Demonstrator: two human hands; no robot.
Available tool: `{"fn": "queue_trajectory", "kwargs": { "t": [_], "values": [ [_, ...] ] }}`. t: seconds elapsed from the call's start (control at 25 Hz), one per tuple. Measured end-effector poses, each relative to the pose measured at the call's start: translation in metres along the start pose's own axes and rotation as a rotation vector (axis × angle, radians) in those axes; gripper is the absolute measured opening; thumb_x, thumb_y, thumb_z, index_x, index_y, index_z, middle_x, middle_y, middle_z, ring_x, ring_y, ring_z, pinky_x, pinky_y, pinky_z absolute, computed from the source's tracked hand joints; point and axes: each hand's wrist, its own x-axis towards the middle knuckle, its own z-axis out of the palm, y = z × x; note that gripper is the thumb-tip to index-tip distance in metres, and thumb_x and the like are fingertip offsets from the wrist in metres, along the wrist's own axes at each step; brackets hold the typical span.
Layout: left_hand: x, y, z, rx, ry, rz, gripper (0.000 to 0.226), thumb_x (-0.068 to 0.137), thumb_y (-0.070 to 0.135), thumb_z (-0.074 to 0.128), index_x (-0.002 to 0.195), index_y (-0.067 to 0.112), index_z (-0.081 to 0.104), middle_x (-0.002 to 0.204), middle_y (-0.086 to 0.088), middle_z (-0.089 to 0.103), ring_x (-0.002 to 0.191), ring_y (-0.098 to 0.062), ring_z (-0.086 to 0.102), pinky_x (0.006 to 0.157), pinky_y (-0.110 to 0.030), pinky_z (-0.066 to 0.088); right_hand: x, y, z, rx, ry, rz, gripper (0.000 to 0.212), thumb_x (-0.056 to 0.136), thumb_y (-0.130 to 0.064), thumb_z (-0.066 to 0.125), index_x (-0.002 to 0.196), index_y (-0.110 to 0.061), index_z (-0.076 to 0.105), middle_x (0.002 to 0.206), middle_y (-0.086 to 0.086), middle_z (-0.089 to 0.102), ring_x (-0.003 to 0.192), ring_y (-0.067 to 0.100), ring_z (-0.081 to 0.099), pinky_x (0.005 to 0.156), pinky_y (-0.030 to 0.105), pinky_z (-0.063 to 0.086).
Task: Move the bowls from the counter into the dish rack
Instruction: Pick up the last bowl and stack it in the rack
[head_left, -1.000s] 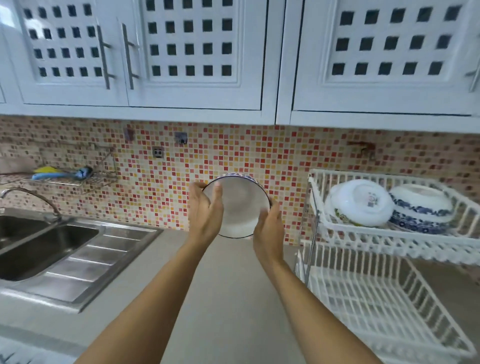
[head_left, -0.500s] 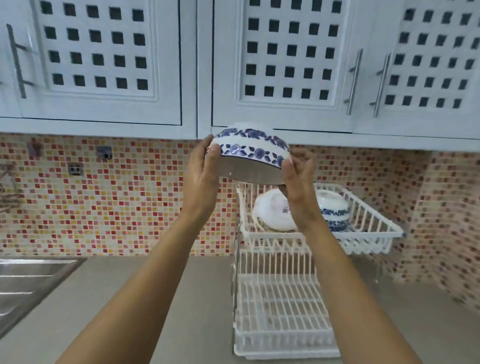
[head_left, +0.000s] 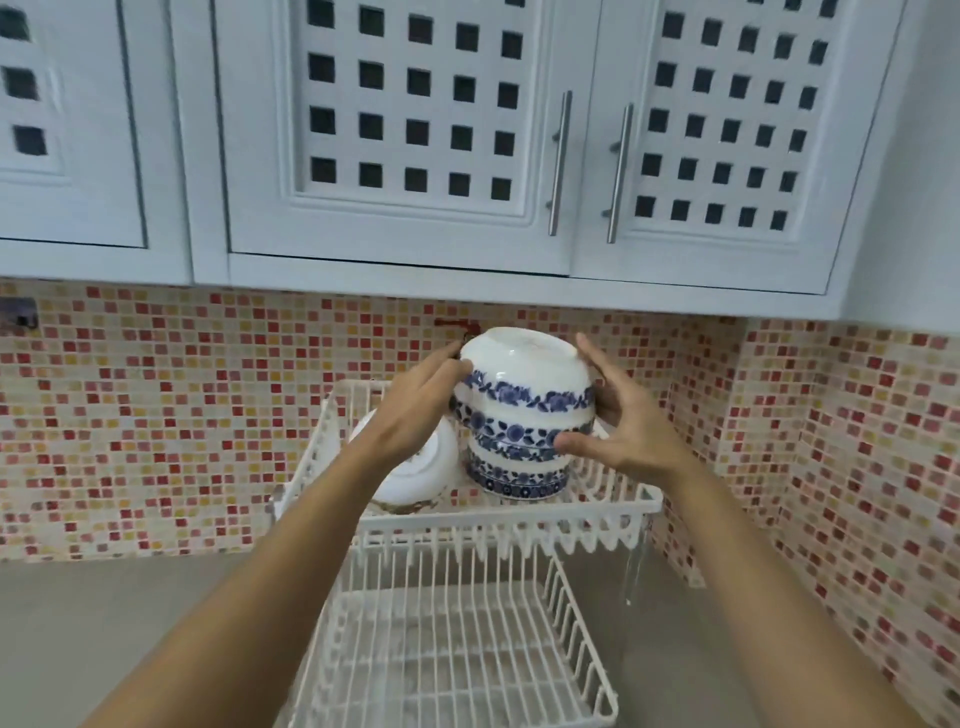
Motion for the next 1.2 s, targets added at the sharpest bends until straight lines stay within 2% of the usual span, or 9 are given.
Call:
{"fn": "queue_trajectory", "kwargs": {
  "t": [0.08, 0.2, 0.32, 0.44, 0.56, 0.72, 0.84, 1.0, 1.2],
  "values": [
    [0.012, -0.007, 0.024, -0.006, 0.012, -0.050, 0.074, 0.081, 0.056, 0.034, 0.147, 0.022, 0.035, 0.155, 0.001, 0.035, 0.142, -0.020, 0.033, 0.117, -0.045, 0.027, 0.007, 0.023, -0.012, -0.142, -0.043, 0.038, 0.128, 0.045, -0.056, 0.085, 0.147, -0.041, 0.010, 0.157, -0.003, 0.021, 0.142, 0.018, 0.030, 0.114, 0.043, 0.032],
    [0.023, -0.015, 0.057, 0.035, 0.026, -0.127, 0.074, 0.082, 0.059, 0.027, 0.143, 0.020, 0.041, 0.151, -0.002, 0.041, 0.137, -0.024, 0.039, 0.114, -0.047, 0.031, 0.016, 0.055, -0.022, -0.232, -0.113, 0.113, 0.147, 0.034, -0.063, 0.086, 0.150, -0.034, 0.000, 0.159, -0.007, 0.015, 0.145, 0.015, 0.021, 0.117, 0.049, 0.026],
    [0.029, -0.023, 0.082, 0.084, 0.085, -0.150, 0.053, 0.097, 0.044, 0.026, 0.137, 0.017, 0.050, 0.139, -0.006, 0.052, 0.120, -0.022, 0.049, 0.103, -0.039, 0.040, 0.021, 0.075, -0.021, -0.328, -0.190, 0.124, 0.145, 0.040, -0.049, 0.090, 0.151, -0.026, 0.000, 0.158, -0.011, 0.016, 0.143, 0.013, 0.020, 0.119, 0.042, 0.017],
    [0.030, -0.030, 0.097, 0.107, 0.134, -0.204, 0.047, 0.101, 0.038, 0.026, 0.135, 0.014, 0.048, 0.135, -0.008, 0.052, 0.110, -0.018, 0.047, 0.092, -0.033, 0.038, 0.024, 0.085, -0.009, -0.359, -0.218, 0.079, 0.139, 0.045, -0.040, 0.092, 0.150, -0.026, 0.002, 0.154, -0.009, 0.023, 0.139, 0.014, 0.024, 0.117, 0.045, 0.023],
    [0.027, -0.037, 0.104, 0.109, 0.154, -0.229, 0.045, 0.101, 0.037, 0.029, 0.137, 0.014, 0.045, 0.132, -0.006, 0.051, 0.109, -0.015, 0.044, 0.090, -0.030, 0.033, 0.025, 0.097, 0.001, -0.476, -0.252, 0.057, 0.148, 0.049, -0.043, 0.090, 0.149, -0.018, -0.017, 0.161, 0.000, -0.006, 0.148, 0.021, 0.006, 0.118, 0.039, 0.016],
    [0.027, -0.039, 0.107, 0.098, 0.170, -0.245, 0.043, 0.101, 0.034, 0.033, 0.136, 0.014, 0.046, 0.114, 0.005, 0.047, 0.106, -0.013, 0.043, 0.087, -0.028, 0.031, 0.029, 0.104, 0.004, -0.555, -0.272, 0.038, 0.149, 0.049, -0.047, 0.088, 0.148, -0.018, -0.020, 0.160, 0.001, -0.014, 0.148, 0.020, 0.000, 0.117, 0.036, 0.012],
    [0.026, -0.039, 0.108, 0.115, 0.159, -0.250, 0.045, 0.101, 0.034, 0.034, 0.139, 0.013, 0.043, 0.114, 0.007, 0.043, 0.107, -0.011, 0.040, 0.088, -0.026, 0.029, 0.030, 0.106, 0.006, -0.535, -0.279, 0.046, 0.145, 0.048, -0.046, 0.089, 0.150, -0.023, -0.012, 0.161, 0.000, -0.007, 0.148, 0.021, 0.005, 0.118, 0.039, 0.016],
    [0.025, -0.039, 0.108, 0.091, 0.150, -0.267, 0.045, 0.100, 0.036, 0.034, 0.137, 0.014, 0.045, 0.115, 0.005, 0.045, 0.107, -0.013, 0.042, 0.087, -0.028, 0.031, 0.029, 0.105, 0.007, -0.589, -0.300, 0.044, 0.136, 0.055, -0.042, 0.087, 0.150, -0.019, -0.007, 0.159, -0.002, -0.002, 0.143, 0.027, 0.023, 0.112, 0.045, 0.033],
    [0.023, -0.039, 0.108, 0.101, 0.133, -0.274, 0.045, 0.100, 0.036, 0.034, 0.138, 0.015, 0.044, 0.115, 0.007, 0.043, 0.106, -0.012, 0.041, 0.087, -0.027, 0.030, 0.029, 0.108, 0.007, -0.575, -0.302, 0.044, 0.134, 0.057, -0.038, 0.087, 0.150, -0.019, -0.007, 0.159, -0.003, -0.004, 0.143, 0.027, 0.023, 0.112, 0.044, 0.033]
  ]
}}
